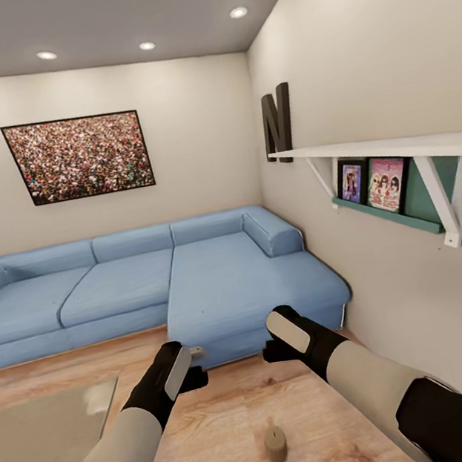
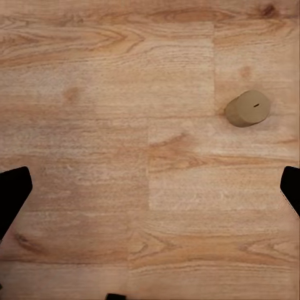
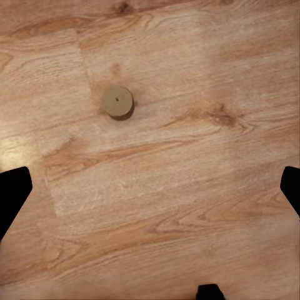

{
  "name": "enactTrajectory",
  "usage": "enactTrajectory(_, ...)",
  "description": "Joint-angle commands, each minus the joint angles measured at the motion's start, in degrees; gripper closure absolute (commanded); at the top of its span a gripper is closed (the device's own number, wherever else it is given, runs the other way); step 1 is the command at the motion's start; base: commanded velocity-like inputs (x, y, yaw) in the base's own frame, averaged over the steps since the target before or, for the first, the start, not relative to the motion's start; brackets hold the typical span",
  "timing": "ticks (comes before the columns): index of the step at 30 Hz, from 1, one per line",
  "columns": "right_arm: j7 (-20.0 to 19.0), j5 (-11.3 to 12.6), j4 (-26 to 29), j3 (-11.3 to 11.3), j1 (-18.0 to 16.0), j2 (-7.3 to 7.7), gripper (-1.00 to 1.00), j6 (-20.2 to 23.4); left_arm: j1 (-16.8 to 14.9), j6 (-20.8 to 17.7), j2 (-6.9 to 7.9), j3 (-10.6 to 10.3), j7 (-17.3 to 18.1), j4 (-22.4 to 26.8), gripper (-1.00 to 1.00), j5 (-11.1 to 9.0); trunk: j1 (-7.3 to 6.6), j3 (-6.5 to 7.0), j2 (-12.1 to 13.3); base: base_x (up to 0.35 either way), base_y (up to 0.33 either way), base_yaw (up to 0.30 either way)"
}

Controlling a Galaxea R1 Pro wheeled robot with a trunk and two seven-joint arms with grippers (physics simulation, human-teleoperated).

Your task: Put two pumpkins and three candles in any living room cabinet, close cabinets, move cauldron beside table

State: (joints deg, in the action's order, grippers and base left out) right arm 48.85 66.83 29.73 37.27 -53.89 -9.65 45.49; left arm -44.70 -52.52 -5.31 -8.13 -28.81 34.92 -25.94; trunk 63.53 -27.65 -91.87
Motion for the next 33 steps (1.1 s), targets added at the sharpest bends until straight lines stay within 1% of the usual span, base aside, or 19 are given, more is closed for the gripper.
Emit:
enactTrajectory(1, 0.45, 0.49, 0.06, 0.31, -0.07, 0.05, -1.00, 0.13, -0.04, -0.12, 0.03, -0.22, -0.55, 0.06, -1.00, -0.60, 0.03, -0.07, -0.03, 0.259, -0.048, 0.000)
enactTrajectory(9, 0.45, 0.49, 0.06, 0.28, -0.07, 0.06, -1.00, 0.13, -0.04, -0.25, 0.03, -0.22, -0.39, 0.04, -1.00, -0.58, 0.03, -0.07, -0.03, 0.230, -0.159, 0.000)
enactTrajectory(13, 0.45, 0.43, 0.06, 0.26, -0.07, 0.13, -1.00, 0.13, -0.03, -0.34, 0.06, -0.22, -0.24, 0.03, -1.00, -0.53, 0.03, -0.07, -0.03, 0.143, -0.133, 0.000)
enactTrajectory(19, 0.45, 0.45, 0.06, 0.26, -0.07, 0.15, -1.00, 0.13, -0.03, -0.52, 0.05, -0.22, 0.27, -0.02, -1.00, -0.37, 0.03, -0.07, -0.03, 0.030, -0.096, 0.000)
enactTrajectory(23, 0.45, 0.45, 0.06, 0.26, -0.07, 0.15, -1.00, 0.13, -0.08, -0.71, 0.16, -0.23, 2.81, -0.03, -1.00, -0.28, 0.03, -0.07, -0.03, 0.005, -0.133, 0.000)
enactTrajectory(25, 0.45, 0.44, 0.06, 0.26, -0.07, 0.15, -1.00, 0.13, -0.06, -0.74, 0.18, -0.12, 3.44, -0.03, -1.00, -0.27, 0.03, -0.07, -0.03, 0.002, -0.051, 0.000)
enactTrajectory(33, 0.45, 0.41, 0.06, 0.26, -0.07, 0.16, -1.00, 0.13, -0.04, -0.75, 0.21, -0.05, 3.97, -0.03, -1.00, -0.25, 0.03, -0.07, -0.03, 0.001, -0.014, 0.000)
